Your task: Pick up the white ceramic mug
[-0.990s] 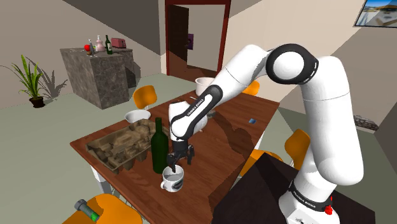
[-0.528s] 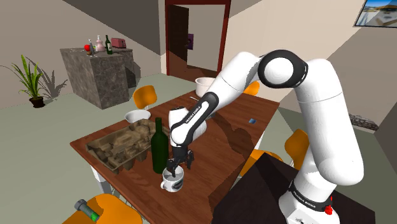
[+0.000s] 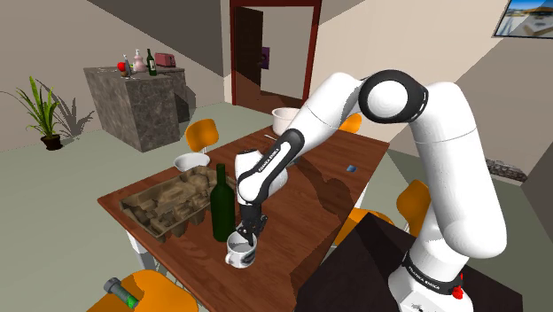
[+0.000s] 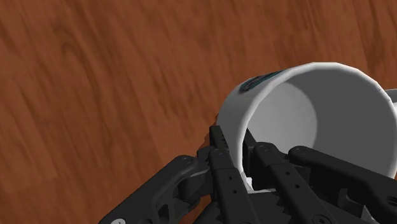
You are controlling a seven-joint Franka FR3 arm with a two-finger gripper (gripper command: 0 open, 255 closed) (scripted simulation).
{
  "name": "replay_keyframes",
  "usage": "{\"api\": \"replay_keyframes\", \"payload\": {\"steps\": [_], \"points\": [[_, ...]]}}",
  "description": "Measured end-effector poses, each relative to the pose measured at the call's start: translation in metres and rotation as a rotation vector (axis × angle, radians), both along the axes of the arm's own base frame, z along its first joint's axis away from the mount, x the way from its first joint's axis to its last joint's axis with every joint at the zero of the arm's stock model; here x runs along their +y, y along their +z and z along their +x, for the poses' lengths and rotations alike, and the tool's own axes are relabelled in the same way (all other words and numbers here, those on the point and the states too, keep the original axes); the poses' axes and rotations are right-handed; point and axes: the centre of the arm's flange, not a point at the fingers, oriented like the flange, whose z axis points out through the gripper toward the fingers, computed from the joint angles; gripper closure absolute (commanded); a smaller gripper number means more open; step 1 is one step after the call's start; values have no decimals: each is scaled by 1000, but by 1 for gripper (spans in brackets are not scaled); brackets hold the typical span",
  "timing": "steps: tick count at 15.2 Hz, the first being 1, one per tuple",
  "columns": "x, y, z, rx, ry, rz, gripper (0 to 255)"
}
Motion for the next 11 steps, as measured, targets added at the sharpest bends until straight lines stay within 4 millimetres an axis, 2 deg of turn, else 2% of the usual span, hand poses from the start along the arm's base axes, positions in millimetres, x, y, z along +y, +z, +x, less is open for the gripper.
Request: {"api": "replay_keyframes", "payload": {"steps": [4, 11], "points": [[-1, 6, 0, 0, 0, 0, 255], [1, 43, 0, 0, 0, 0, 255]]}}
